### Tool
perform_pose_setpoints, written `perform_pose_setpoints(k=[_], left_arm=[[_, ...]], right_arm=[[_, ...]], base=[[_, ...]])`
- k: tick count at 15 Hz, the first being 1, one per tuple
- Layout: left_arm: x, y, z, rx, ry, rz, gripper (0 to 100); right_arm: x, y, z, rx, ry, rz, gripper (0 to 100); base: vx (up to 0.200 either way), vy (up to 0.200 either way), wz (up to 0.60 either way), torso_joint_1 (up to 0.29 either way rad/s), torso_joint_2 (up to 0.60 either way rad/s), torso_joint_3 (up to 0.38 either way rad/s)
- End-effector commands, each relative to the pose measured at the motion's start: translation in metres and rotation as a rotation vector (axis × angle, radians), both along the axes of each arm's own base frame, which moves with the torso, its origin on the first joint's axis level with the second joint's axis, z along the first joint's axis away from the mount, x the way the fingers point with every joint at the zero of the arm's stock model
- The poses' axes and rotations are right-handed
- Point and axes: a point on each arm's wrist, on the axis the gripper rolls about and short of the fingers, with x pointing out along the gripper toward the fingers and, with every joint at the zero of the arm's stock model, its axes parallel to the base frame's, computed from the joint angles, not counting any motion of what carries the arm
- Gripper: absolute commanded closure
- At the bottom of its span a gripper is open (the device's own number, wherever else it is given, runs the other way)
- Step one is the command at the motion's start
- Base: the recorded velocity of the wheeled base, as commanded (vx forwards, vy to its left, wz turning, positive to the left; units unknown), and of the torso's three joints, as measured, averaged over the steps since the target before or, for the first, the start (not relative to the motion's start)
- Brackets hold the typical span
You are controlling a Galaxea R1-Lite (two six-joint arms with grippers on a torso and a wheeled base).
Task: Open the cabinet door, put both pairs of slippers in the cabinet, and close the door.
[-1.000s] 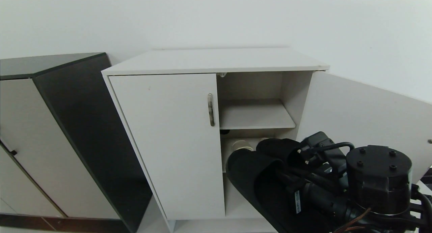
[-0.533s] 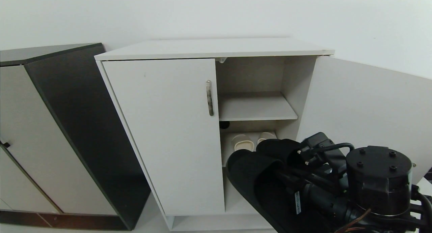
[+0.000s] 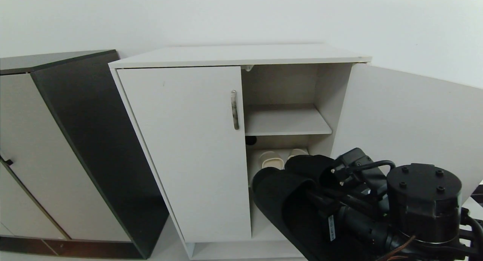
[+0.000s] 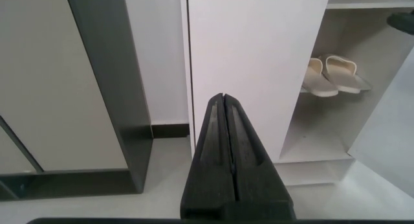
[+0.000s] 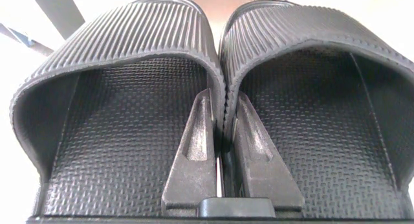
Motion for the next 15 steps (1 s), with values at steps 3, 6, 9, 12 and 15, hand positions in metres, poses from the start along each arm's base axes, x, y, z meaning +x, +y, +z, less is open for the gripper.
perform_pose_setpoints(k=[3, 6, 9, 12, 15], left_arm=[[0.0, 0.0, 0.0, 0.0, -0.001, -0.001, 100], [0.0, 0.0, 0.0, 0.0, -0.001, -0.001, 100], [0.0, 0.0, 0.0, 0.001, -0.001, -0.001, 100], [0.0, 0.0, 0.0, 0.001, -0.001, 0.001, 100], [0.0, 0.0, 0.0, 0.001, -0.001, 0.001, 100]], right_arm=[[0.033, 0.042, -0.004, 0.036, 0.003, -0.222, 100], [0.066, 0.068, 0.0, 0.004, -0.018, -0.432, 100], [0.078, 0.074, 0.033, 0.017, -0.03, -0.486, 100], [0.086, 0.072, 0.045, 0.051, -0.053, -0.557, 100], [0.086, 0.072, 0.041, 0.047, -0.054, -0.56, 100]], base=[[0.0, 0.0, 0.0, -0.003, 0.07, 0.037], [0.0, 0.0, 0.0, 0.0, 0.0, 0.0], [0.0, 0.0, 0.0, 0.0, 0.0, 0.0], [0.0, 0.0, 0.0, 0.0, 0.0, 0.0], [0.0, 0.0, 0.0, 0.0, 0.0, 0.0]])
